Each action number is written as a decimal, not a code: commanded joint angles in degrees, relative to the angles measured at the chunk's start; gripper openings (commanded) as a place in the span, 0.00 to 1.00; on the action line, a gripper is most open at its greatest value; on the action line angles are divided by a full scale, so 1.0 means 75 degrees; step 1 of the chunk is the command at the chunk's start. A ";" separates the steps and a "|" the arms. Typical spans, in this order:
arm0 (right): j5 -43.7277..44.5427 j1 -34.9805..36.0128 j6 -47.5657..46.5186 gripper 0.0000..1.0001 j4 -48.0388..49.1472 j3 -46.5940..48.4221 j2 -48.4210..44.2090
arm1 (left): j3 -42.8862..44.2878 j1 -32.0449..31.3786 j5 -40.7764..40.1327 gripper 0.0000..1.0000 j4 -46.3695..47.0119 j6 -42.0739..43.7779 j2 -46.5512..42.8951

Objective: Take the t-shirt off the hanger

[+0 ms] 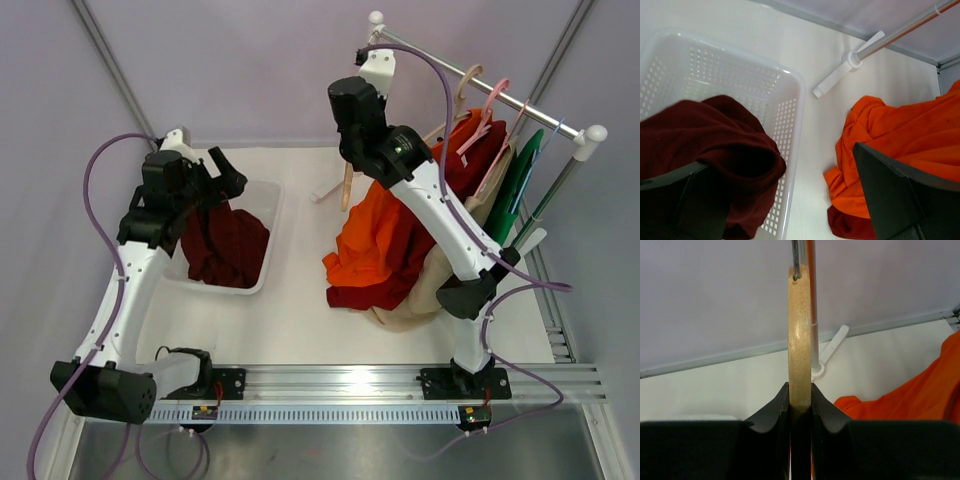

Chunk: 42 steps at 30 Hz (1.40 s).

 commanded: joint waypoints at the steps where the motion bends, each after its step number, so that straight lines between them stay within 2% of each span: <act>1: 0.0808 0.0009 0.0079 0.00 -0.0292 -0.0114 -0.0144 | -0.0122 0.0054 0.0999 0.99 0.0202 -0.0429 -0.0533; 4: 0.1008 -0.0015 0.0008 0.00 0.0107 -0.0760 -0.0473 | -0.0566 0.0054 0.0944 0.99 0.0261 -0.0594 -0.1656; 6: 0.1195 -0.0038 -0.0073 0.00 0.0073 -0.0691 -0.0427 | -0.0708 0.0043 -0.0108 0.99 0.0250 -0.0397 -0.2478; 8: 0.1336 -0.0108 -0.0063 0.00 -0.0113 -0.0457 -0.0170 | -0.0745 0.0054 -0.0952 0.99 0.0110 0.0282 -0.2597; 10: 0.1337 -0.0097 0.0182 0.00 -0.0828 0.0024 -0.0028 | -0.0464 0.0054 -0.1413 0.99 -0.0613 0.0611 -0.1908; 12: 0.1267 0.0055 0.0663 0.00 -0.0971 -0.0418 -0.0354 | -0.0743 0.0054 -0.1063 0.99 -0.0478 0.0473 -0.1452; 15: 0.0870 0.0487 0.0466 0.00 0.0546 -0.2030 -0.1525 | -0.0979 0.0066 -0.0828 0.99 -0.0243 0.0203 -0.0679; 17: 0.0751 0.0653 0.0453 0.00 0.0869 -0.2388 -0.2110 | -0.0792 0.0147 -0.0769 0.99 -0.0243 0.0050 -0.0476; 20: 0.1136 0.0747 0.0372 0.00 0.0565 -0.2272 -0.2463 | -0.0849 0.0148 -0.0897 0.99 0.0084 -0.0207 -0.1177; 25: 0.1290 0.0747 0.0278 0.00 0.0869 -0.2986 -0.3085 | -0.0967 0.0125 -0.0758 0.99 0.0179 -0.0173 -0.2500; 27: 0.1407 0.0736 0.0080 0.00 0.1102 -0.3081 -0.2993 | -0.1049 0.0125 -0.0640 0.99 0.0179 -0.0196 -0.2748; 31: 0.1128 0.0245 -0.0027 0.00 0.0567 -0.2158 -0.2012 | -0.1306 0.0125 0.1065 0.99 0.0156 -0.0184 -0.2902; 33: 0.1068 0.0068 -0.0062 0.00 0.0506 -0.1887 -0.1717 | -0.1447 0.0125 0.1514 0.99 0.0179 -0.0196 -0.2995; 38: 0.0670 -0.0331 -0.0424 0.00 0.0904 -0.1243 -0.0991 | -0.1915 0.0101 0.1984 0.99 0.0179 -0.0044 -0.3510; 42: 0.0985 -0.0530 -0.0788 0.00 0.0998 -0.0387 -0.0123 | -0.2220 0.0089 0.2406 0.99 0.0179 -0.0125 -0.3780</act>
